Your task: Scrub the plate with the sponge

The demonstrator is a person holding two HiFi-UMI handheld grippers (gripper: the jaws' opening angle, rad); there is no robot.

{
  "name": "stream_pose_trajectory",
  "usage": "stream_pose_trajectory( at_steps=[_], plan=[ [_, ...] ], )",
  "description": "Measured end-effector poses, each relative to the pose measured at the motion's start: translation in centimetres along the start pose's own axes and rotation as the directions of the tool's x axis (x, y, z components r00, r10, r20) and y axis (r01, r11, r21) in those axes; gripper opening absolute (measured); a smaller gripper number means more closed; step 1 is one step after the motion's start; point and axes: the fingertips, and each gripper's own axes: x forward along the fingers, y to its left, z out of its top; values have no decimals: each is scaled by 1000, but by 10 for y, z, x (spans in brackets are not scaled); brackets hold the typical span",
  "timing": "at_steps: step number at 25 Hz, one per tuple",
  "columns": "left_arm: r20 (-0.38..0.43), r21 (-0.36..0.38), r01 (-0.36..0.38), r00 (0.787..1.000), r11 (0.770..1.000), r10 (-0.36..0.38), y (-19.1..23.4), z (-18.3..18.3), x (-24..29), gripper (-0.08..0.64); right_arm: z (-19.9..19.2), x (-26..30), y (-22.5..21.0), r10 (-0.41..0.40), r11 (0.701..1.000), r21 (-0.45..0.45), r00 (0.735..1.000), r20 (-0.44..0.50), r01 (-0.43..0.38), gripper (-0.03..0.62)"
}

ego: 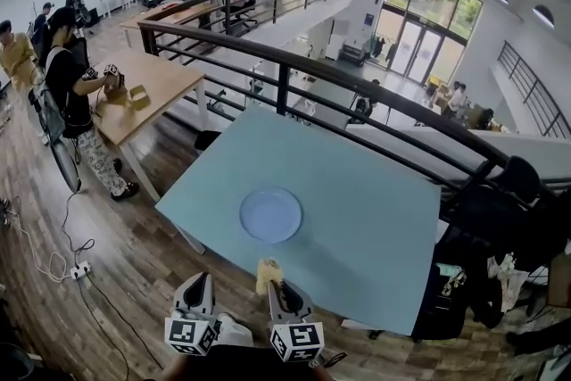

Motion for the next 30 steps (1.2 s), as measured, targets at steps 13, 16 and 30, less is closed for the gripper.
stream_pose_trajectory(
  at_steps=[13,16,30],
  plan=[
    [-5,1,106,994,994,-106,66,10,47,3,4,70,31,-76,997,7,997,11,76,66],
    [-2,-6,123,992,992,-123,75,12,53,3,6,81,36,-91,996,6,996,14,91,66],
    [-1,-26,178,984,984,-178,93,10,67,3,3,100,44,-139,990,-3,990,1,139,66]
  ],
)
